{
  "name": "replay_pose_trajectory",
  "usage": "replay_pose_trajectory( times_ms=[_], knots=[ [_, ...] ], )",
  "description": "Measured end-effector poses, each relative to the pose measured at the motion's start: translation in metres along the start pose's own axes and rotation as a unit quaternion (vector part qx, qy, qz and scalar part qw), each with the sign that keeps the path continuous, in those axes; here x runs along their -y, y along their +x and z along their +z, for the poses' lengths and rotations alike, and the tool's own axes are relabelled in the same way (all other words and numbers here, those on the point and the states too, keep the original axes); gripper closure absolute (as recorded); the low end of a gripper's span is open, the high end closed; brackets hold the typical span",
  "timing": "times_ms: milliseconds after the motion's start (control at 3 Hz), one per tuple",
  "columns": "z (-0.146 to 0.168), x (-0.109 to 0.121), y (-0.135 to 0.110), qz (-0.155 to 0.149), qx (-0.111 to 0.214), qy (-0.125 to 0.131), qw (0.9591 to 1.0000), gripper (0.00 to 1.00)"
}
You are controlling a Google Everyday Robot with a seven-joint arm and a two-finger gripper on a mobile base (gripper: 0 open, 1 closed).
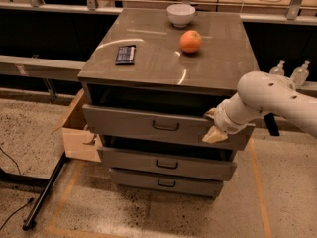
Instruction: Open top drawer
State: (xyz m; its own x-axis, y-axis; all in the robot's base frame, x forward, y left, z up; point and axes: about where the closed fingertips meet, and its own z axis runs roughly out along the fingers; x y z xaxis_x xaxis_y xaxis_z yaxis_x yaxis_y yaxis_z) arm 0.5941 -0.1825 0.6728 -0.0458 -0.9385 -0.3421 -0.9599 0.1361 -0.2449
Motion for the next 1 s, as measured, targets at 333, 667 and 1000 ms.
replay_pose_trajectory(
  times_ms=[333, 667, 1000],
  knots=[
    [-0.0049, -0.0046, 0.0013, 0.004, -0.002, -0.004, 1.0, 0.85],
    [-0.0127, -0.0026, -0.0016, 0.004, -0.002, -0.004, 1.0, 0.85],
    [-0.0137, -0.0025, -0.002, 0.005, -0.002, -0.004, 1.0, 0.61]
  ],
)
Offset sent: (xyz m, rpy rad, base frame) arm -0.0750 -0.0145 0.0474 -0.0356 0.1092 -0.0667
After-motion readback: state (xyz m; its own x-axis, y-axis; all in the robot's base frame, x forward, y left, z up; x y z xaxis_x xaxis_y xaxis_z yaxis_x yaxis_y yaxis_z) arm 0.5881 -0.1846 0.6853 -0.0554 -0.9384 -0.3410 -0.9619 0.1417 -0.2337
